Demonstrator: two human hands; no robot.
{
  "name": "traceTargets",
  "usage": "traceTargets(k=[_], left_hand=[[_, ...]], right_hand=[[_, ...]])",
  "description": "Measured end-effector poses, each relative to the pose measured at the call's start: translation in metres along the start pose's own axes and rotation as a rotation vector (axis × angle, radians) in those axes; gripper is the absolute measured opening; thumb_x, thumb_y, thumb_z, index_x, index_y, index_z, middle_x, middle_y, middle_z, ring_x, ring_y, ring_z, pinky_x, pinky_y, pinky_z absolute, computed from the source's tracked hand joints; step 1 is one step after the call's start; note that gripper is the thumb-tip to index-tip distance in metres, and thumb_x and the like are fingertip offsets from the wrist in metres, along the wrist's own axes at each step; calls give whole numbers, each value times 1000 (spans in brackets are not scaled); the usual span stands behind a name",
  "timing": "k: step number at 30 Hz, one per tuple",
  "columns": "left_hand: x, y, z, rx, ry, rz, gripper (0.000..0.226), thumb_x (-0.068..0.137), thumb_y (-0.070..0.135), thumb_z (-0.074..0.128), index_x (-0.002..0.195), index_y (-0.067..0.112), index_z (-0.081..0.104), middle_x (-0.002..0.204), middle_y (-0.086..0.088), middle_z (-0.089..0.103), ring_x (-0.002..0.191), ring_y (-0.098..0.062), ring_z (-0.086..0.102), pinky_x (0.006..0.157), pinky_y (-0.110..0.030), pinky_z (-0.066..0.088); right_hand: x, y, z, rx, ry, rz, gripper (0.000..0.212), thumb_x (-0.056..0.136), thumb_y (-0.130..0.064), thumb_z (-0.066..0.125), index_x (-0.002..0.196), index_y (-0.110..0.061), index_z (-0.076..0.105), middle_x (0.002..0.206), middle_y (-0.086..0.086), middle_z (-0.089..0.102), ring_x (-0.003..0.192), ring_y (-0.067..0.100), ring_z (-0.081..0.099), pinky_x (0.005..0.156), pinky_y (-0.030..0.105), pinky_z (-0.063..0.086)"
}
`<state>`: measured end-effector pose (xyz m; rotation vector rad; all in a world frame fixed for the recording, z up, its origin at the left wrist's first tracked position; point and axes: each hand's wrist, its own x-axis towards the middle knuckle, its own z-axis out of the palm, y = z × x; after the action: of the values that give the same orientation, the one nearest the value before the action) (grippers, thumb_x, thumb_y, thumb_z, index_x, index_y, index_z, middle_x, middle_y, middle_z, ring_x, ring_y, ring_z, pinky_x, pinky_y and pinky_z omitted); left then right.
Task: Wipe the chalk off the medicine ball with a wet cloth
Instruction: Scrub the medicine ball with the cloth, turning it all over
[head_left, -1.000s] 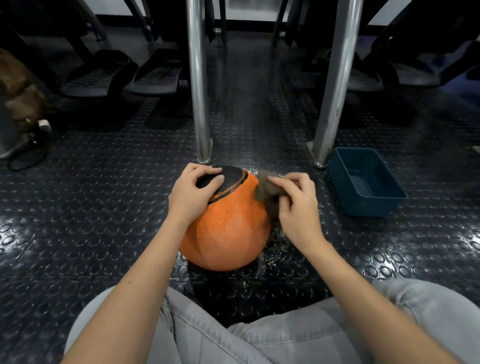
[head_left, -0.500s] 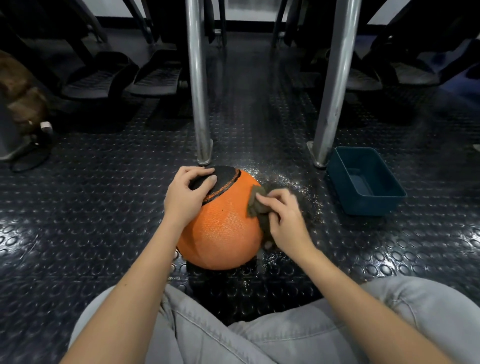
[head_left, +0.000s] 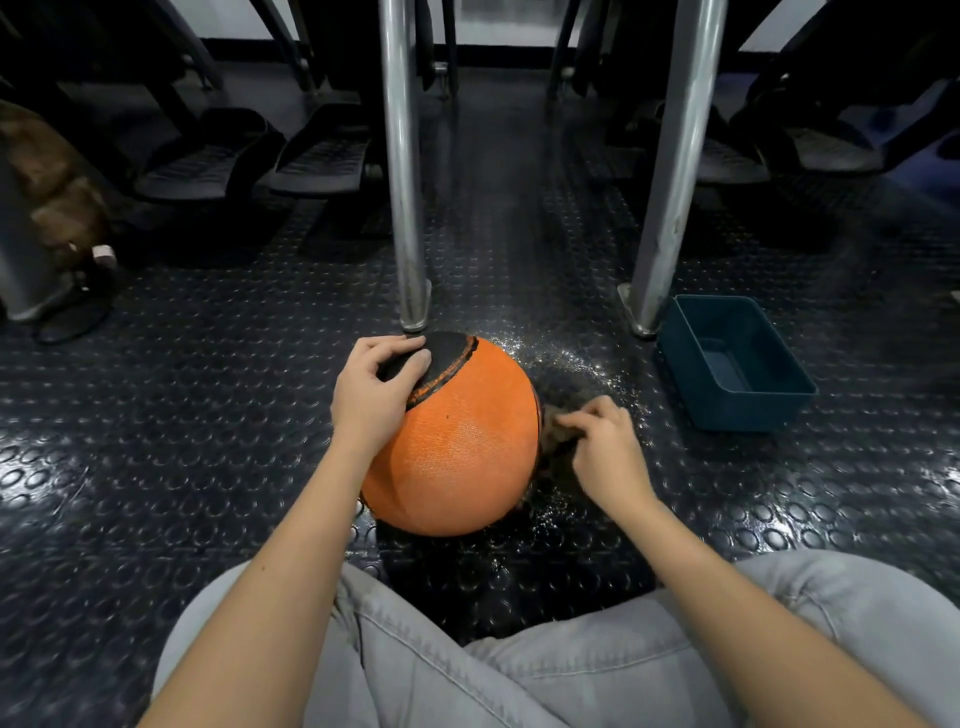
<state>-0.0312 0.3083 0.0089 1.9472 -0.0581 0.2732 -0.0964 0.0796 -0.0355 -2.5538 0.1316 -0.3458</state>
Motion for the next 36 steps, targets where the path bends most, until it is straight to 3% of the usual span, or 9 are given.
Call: traceTargets(k=[3, 6, 9, 14, 20, 25, 28, 31, 36], left_hand=[[-2, 0, -1, 2, 18, -18, 11, 87, 34, 66, 92, 43, 65, 106, 21, 56, 105, 1, 52, 84, -17, 39], [-4, 2, 3, 46, 20, -14, 9, 87, 37, 65, 93, 43, 65, 105, 23, 55, 103, 3, 51, 85, -24, 39], [-8, 8, 11, 98, 16, 20, 9, 87, 38, 64, 94, 44, 65, 103, 25, 54, 99, 6, 50, 80, -19, 37], [-10, 16, 17, 151, -21, 56, 12, 88, 40, 62, 100, 41, 66, 105, 24, 53, 97, 7, 47, 74, -10, 32], [-8, 7, 7, 90, -10, 46, 11, 88, 35, 64, 98, 39, 65, 102, 22, 53, 101, 2, 50, 77, -12, 36], [-8, 6, 6, 107, -36, 70, 12, 88, 34, 64, 99, 38, 65, 104, 22, 53, 103, 1, 50, 79, -13, 37], [-9, 3, 2, -11, 10, 53, 14, 87, 26, 66, 98, 35, 66, 108, 17, 57, 105, -2, 54, 87, -18, 43], [-8, 5, -4, -399, 276, -135, 19, 90, 18, 63, 108, 21, 65, 116, 1, 60, 107, -8, 56, 98, -26, 45], [-3, -20, -10, -229, 134, -653, 82, 55, 70, 74, 120, 23, 59, 124, -5, 57, 108, -22, 58, 97, -39, 47]], right_hand=[[11, -18, -7, 151, 149, 19, 43, 84, 13, 47, 119, -7, 63, 108, 6, 53, 108, 24, 47, 95, 27, 39], [10, -56, -10, 229, 267, -296, 44, 74, 10, 48, 107, -10, 68, 108, 2, 64, 97, 19, 48, 90, 13, 33], [10, -63, -6, 132, 229, -551, 38, 75, 4, 43, 94, -11, 73, 104, 2, 68, 90, 18, 44, 82, 22, 39], [37, -1, -15, 34, 75, -38, 46, 78, 16, 46, 103, -15, 70, 109, 2, 66, 103, 25, 50, 78, 18, 28], [16, -55, -7, 213, 167, -397, 41, 75, 13, 47, 101, -10, 70, 106, 1, 65, 95, 19, 46, 88, 5, 28], [27, 0, 9, 255, 67, 94, 38, 79, 16, 49, 102, -7, 70, 106, 8, 68, 104, 27, 60, 96, 19, 38], [30, -20, -6, 384, 214, 34, 37, 78, 16, 52, 101, -8, 69, 100, -1, 64, 100, 17, 59, 95, 26, 44], [22, -33, -8, 370, 202, -192, 37, 78, 15, 50, 102, -7, 67, 101, -5, 59, 98, 16, 53, 92, 12, 34], [19, 2, 10, 346, -27, 207, 32, 85, 8, 53, 106, -10, 68, 109, 7, 65, 106, 21, 56, 93, 19, 36]])
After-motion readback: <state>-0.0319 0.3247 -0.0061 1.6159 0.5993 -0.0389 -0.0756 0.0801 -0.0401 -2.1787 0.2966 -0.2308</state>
